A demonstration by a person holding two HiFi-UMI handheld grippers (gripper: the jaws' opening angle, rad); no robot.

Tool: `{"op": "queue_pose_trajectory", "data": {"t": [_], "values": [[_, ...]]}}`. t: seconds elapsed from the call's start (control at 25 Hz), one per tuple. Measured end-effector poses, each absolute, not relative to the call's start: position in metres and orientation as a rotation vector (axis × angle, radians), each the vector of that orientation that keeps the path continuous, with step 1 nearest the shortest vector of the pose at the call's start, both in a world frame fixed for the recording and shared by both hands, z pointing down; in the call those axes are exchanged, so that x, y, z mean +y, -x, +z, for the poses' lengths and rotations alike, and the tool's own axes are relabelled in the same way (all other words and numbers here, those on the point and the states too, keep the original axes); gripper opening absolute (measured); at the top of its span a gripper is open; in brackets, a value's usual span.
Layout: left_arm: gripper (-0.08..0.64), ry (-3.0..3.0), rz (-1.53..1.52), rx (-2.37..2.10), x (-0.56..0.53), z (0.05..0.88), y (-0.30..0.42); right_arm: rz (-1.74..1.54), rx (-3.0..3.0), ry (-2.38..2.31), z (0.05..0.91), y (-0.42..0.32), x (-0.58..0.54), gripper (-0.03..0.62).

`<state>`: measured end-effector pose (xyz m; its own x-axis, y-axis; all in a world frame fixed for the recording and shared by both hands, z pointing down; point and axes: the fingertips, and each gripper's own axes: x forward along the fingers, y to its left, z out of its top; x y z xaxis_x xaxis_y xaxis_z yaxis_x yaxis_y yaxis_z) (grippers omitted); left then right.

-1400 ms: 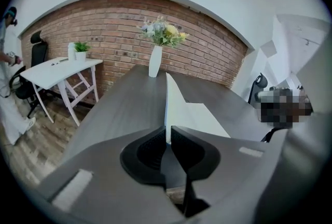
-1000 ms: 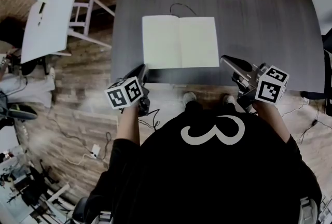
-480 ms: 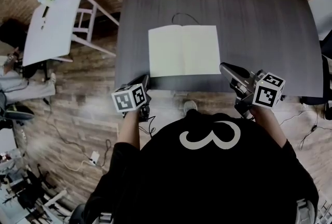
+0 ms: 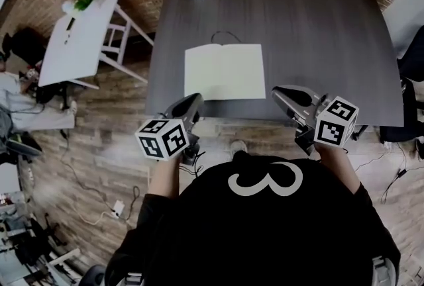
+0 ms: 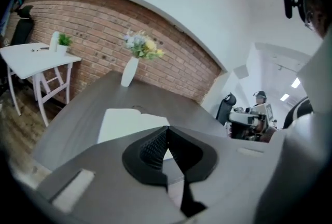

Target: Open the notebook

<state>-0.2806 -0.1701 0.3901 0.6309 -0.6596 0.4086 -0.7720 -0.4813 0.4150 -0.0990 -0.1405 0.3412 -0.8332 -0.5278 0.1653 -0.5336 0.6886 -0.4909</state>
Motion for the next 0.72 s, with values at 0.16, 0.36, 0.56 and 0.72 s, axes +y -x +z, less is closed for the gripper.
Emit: {"op": "queue_pose_trajectory", "data": {"t": [0.16,0.36,0.56,0.72], "values": [[0.015,-2.459,0.183,-0.99,-0.148,0.329,0.221,0.719,-2.925,-0.846,0.314,0.093,-0.118,0.001],[0.015,-2.57,0.087,-0.912,-0.116,0.288,0.174,0.672,-2.964,-0.844,0.304,0.079,-0.096,0.0],[0.015,-2.575,0.107,-0.886,-0.087,0.298,0.152,0.695,-2.987,-0.824,0.308,0.071,-0.074,0.0],[0.017,-2.607,0.109,-0.897,-0.077,0.294,0.145,0.641,-2.99,-0.815,0.304,0.067,-0.064,0.0]]}}
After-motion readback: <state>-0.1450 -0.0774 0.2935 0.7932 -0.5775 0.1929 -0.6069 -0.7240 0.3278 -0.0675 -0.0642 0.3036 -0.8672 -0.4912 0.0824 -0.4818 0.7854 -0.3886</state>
